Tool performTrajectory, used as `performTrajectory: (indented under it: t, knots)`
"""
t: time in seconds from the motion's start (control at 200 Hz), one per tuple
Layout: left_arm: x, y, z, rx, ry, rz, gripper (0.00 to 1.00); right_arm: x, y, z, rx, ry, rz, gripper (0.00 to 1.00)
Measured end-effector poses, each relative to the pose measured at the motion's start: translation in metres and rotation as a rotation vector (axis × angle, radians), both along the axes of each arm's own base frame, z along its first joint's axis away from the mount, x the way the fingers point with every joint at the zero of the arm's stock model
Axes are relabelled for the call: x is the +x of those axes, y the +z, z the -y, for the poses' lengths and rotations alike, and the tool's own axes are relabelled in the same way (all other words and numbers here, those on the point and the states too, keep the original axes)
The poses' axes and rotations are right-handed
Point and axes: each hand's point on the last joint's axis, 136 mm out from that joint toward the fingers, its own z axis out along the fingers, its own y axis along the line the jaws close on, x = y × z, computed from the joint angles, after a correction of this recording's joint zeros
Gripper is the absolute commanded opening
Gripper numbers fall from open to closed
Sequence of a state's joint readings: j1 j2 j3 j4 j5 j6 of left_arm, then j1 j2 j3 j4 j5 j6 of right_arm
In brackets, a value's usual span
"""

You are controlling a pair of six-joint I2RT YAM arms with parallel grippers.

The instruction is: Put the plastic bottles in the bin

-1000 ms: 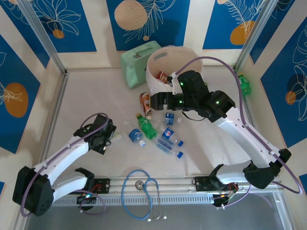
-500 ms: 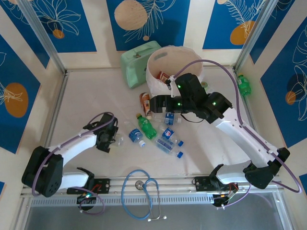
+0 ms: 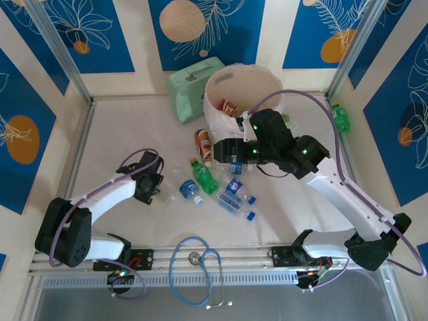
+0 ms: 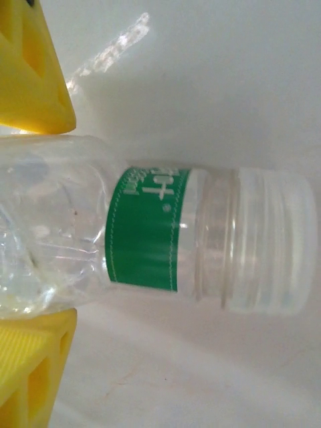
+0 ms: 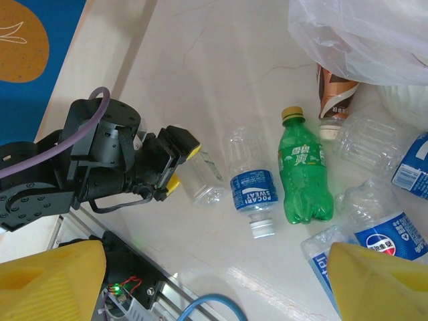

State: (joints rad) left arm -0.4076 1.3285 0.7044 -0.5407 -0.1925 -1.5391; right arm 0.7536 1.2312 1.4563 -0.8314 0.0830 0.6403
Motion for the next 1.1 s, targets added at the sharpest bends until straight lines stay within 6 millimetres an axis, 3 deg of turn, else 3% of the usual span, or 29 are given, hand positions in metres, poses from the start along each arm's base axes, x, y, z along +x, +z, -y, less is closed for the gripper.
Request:
performTrajectory:
  t: [0.41, 0.56, 0.68, 0.855, 0.985, 1.095]
  knots:
    - [0.007, 0.004, 0.001, 0.04, -0.102, -0.004, 0.52, -0.006, 0.009, 0.003, 0.027, -0.008, 0.006, 0.86]
    - [0.015, 0.02, 0.005, 0.055, -0.169, 0.023, 0.52, -0.012, 0.013, 0.002, 0.039, 0.002, 0.011, 0.86]
    - [0.028, 0.051, 0.014, 0.043, -0.239, 0.099, 0.52, -0.019, 0.017, -0.001, 0.051, 0.019, 0.017, 0.86]
    - [0.047, 0.122, 0.031, -0.003, -0.351, 0.284, 0.52, -0.037, 0.019, -0.016, 0.065, 0.084, 0.024, 0.86]
    - [0.052, 0.172, 0.044, -0.055, -0.419, 0.413, 0.52, -0.046, 0.017, -0.034, 0.067, 0.134, 0.034, 0.88]
    - [0.052, 0.199, 0.057, -0.115, -0.471, 0.475, 0.51, -0.049, 0.008, -0.052, 0.053, 0.17, 0.021, 0.91]
